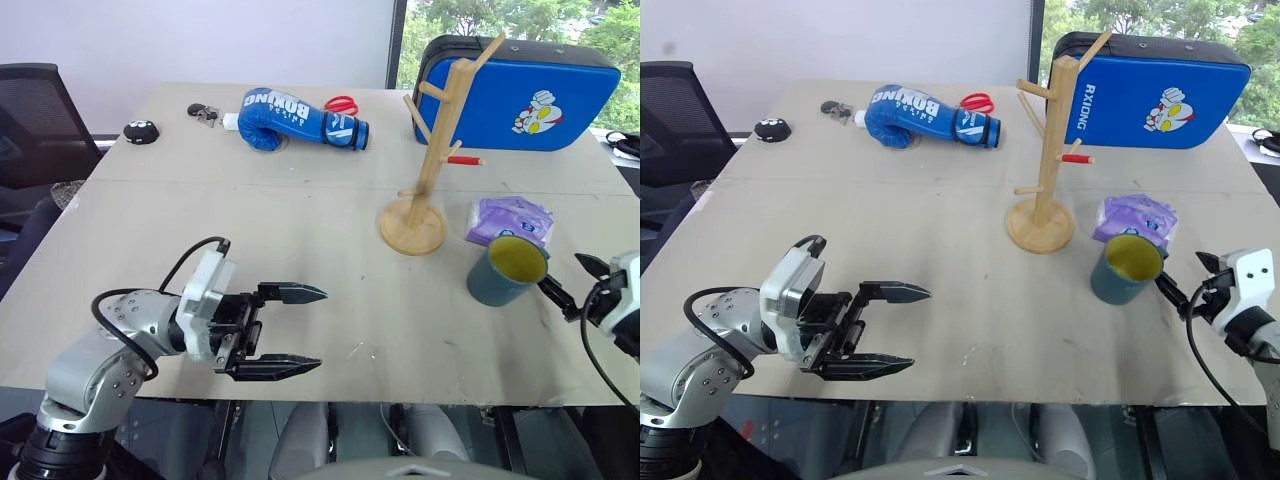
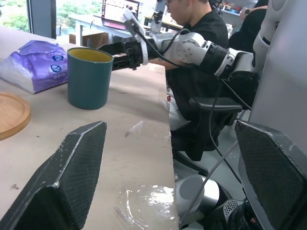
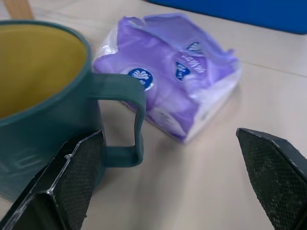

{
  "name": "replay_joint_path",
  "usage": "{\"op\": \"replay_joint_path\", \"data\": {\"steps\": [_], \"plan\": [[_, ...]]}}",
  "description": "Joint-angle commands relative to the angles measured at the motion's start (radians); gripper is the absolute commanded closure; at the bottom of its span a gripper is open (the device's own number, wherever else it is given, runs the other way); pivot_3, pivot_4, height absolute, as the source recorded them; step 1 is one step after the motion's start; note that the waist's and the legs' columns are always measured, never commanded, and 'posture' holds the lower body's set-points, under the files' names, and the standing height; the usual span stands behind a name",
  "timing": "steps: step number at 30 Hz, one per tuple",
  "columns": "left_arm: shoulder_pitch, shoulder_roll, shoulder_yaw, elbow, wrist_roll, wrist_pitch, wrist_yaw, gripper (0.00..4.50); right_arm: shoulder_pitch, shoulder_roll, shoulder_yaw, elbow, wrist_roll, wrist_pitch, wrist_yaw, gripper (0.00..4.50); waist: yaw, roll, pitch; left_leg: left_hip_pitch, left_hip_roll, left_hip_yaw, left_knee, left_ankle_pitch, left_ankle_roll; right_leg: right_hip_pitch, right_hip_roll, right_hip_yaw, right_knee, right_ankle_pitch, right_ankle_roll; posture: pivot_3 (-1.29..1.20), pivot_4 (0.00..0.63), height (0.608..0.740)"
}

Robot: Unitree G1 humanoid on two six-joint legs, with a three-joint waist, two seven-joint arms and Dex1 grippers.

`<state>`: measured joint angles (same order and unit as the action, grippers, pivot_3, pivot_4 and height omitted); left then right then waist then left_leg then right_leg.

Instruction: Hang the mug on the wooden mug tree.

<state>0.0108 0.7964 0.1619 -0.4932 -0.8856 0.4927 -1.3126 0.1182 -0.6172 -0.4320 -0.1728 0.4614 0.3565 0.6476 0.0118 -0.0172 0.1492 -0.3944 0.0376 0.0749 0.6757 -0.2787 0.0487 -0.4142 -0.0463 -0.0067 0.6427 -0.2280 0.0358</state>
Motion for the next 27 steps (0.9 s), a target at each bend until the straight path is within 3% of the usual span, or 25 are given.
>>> {"op": "replay_joint_path", "data": {"steps": [1,6,11,16,20,27], "plan": [[0.002,0.016,0.044,-0.017,-0.014,-0.011,0.000,0.14,-0.053,-0.003,0.018,0.037,0.006,-0.009,0.018,0.00,0.000,0.000,0.000,0.000,0.000,0.000,0.000,0.000,0.000,0.000,0.000,0.000,0.000,0.000,0.000,0.00,0.150,0.740],[0.005,0.021,0.062,-0.017,-0.020,-0.003,0.002,0.00,-0.107,0.003,0.051,0.099,0.011,-0.047,0.070,2.03,0.000,0.000,0.000,0.000,0.000,0.000,0.000,0.000,0.000,0.000,0.000,0.000,0.000,0.000,0.000,0.00,0.150,0.740],[0.005,0.026,0.072,-0.019,-0.026,0.001,0.008,0.00,-0.128,0.005,0.066,0.127,0.017,-0.064,0.109,4.45,0.001,0.000,0.000,0.000,0.000,0.000,0.000,0.000,0.000,0.000,0.000,0.000,0.000,0.000,0.000,0.00,0.150,0.740],[-0.005,0.017,0.077,-0.016,-0.041,0.008,0.033,0.00,-0.109,-0.001,0.049,0.090,0.032,-0.062,0.116,4.45,0.001,0.000,0.000,0.000,0.000,0.000,0.000,0.000,0.000,0.000,0.000,0.000,0.000,0.000,0.000,0.00,0.150,0.740],[-0.011,0.003,0.081,-0.011,-0.061,0.013,0.064,0.00,-0.075,-0.040,0.003,-0.054,0.075,-0.015,0.109,4.45,0.001,0.001,0.001,0.000,0.000,-0.001,0.000,0.000,0.000,0.000,0.000,-0.001,0.000,0.000,0.000,0.00,0.150,0.740],[-0.040,-0.022,0.088,0.026,-0.062,0.012,0.091,0.00,-0.183,-0.172,-0.004,-0.233,0.150,0.122,0.084,4.45,-0.004,0.002,0.002,0.000,0.000,0.000,0.000,0.000,0.000,0.000,0.000,0.000,0.000,0.000,0.000,0.00,0.150,0.740]]}}
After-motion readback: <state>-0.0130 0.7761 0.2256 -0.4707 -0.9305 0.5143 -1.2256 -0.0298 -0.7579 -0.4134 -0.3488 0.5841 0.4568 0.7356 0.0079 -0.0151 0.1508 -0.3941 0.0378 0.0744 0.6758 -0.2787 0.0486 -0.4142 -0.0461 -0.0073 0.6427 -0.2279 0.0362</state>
